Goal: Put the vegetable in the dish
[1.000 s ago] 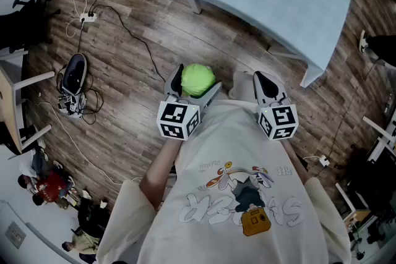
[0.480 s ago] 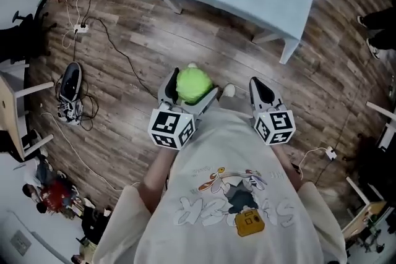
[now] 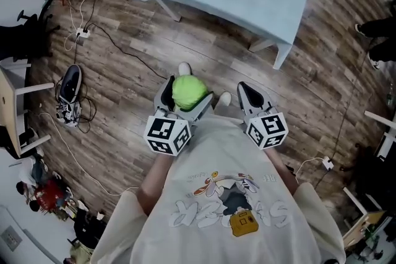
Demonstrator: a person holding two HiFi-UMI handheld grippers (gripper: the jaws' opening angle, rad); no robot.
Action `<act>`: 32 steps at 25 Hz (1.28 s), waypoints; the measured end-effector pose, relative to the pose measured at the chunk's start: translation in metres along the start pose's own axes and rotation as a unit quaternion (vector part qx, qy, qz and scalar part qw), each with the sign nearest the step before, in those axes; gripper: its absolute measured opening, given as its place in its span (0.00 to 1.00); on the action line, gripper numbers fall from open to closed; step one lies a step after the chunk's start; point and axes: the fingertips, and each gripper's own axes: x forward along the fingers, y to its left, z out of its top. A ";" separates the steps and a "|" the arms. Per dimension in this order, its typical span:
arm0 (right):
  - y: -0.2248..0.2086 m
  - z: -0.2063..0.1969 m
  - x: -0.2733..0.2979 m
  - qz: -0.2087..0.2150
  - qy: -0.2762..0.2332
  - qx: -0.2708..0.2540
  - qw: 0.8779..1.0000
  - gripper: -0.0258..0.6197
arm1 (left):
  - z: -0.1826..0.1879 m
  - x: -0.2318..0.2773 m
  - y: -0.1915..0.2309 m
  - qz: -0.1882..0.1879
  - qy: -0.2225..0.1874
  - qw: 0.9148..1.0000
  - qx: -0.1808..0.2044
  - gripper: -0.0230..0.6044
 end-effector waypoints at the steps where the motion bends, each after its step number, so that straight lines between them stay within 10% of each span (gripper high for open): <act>1: 0.001 0.001 0.005 0.004 0.002 0.001 1.000 0.07 | 0.003 0.002 0.004 0.001 -0.004 1.000 0.001 0.87; 32: 0.097 0.096 0.260 -0.053 0.033 -0.017 0.998 0.07 | 0.136 0.040 0.253 -0.074 -0.014 0.997 0.021 0.87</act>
